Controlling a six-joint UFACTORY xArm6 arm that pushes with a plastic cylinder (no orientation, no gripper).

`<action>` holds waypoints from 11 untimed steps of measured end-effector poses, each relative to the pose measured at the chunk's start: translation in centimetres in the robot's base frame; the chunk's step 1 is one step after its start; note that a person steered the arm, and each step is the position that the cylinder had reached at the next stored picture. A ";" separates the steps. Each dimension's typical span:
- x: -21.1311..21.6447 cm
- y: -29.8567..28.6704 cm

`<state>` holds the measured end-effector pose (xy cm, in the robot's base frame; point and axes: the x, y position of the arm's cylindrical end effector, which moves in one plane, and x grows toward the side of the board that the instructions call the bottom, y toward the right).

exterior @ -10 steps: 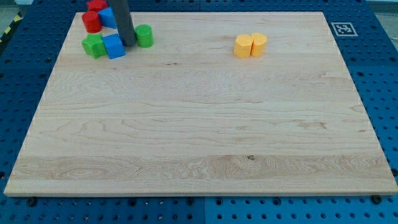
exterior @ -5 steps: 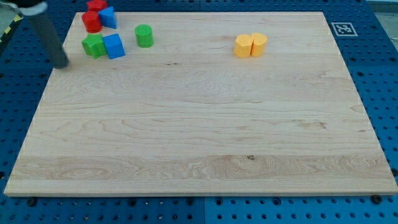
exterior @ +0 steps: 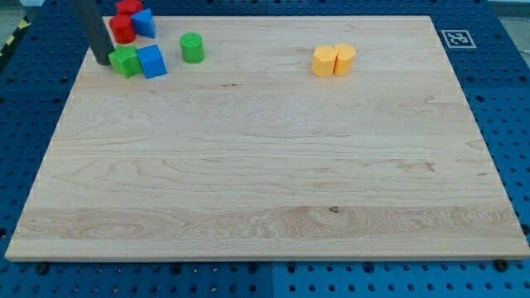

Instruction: Slide the green star a bit right and down

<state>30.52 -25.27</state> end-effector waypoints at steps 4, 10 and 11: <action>0.0 1.1; -0.3 9.6; -0.6 11.7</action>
<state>29.92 -13.53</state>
